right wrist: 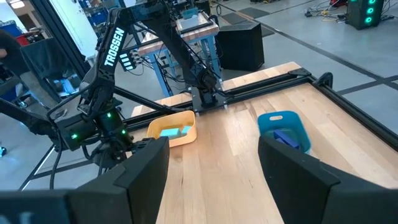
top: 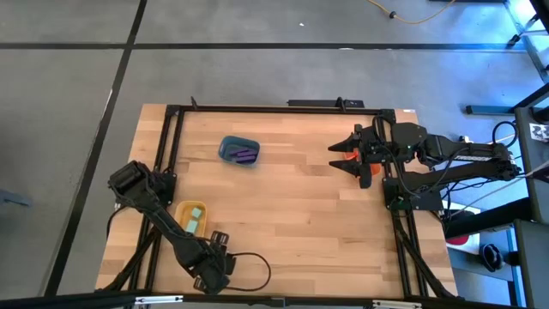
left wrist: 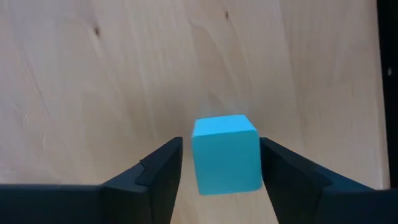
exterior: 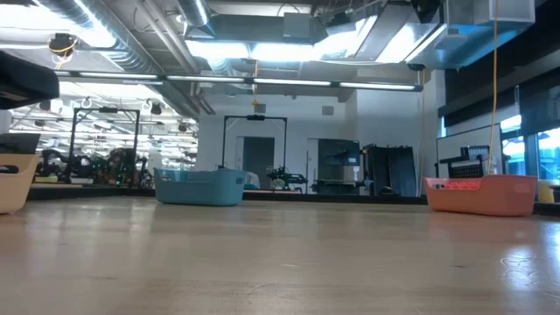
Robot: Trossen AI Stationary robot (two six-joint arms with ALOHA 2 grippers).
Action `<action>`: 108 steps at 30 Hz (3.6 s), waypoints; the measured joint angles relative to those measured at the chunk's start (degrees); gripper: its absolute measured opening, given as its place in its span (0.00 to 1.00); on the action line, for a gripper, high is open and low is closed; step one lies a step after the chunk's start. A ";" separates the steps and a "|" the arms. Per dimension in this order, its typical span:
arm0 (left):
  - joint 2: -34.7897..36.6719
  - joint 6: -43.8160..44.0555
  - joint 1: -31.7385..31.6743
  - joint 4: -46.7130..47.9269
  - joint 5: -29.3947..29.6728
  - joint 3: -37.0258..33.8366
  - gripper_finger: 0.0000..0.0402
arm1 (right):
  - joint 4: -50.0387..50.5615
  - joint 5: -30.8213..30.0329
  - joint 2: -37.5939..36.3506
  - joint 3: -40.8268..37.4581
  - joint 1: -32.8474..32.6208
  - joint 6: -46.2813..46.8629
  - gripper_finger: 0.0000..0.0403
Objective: Sort & place blocks by color
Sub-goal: Put the blue block into the yellow bin
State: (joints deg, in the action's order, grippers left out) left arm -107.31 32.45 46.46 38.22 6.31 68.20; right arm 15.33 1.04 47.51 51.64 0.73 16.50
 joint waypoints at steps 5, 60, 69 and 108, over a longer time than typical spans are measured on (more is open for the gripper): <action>0.00 0.05 -0.39 -0.34 -0.02 0.00 0.36 | -0.02 0.00 -0.02 0.00 -0.02 0.06 0.62; 26.47 -10.32 -45.44 -79.17 -5.62 -16.02 0.30 | -0.94 2.05 0.02 -0.04 -0.02 2.57 0.62; 26.47 -10.34 -45.42 -79.14 -5.84 -16.00 0.30 | -0.94 2.05 0.02 -0.04 -0.02 2.57 0.62; 43.41 11.74 -18.58 22.92 -4.36 -12.11 0.30 | -0.79 1.57 0.02 0.00 0.01 2.53 0.62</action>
State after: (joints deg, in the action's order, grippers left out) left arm -63.90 44.19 27.88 61.14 1.94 56.10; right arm 14.55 2.61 47.53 51.64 0.73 19.03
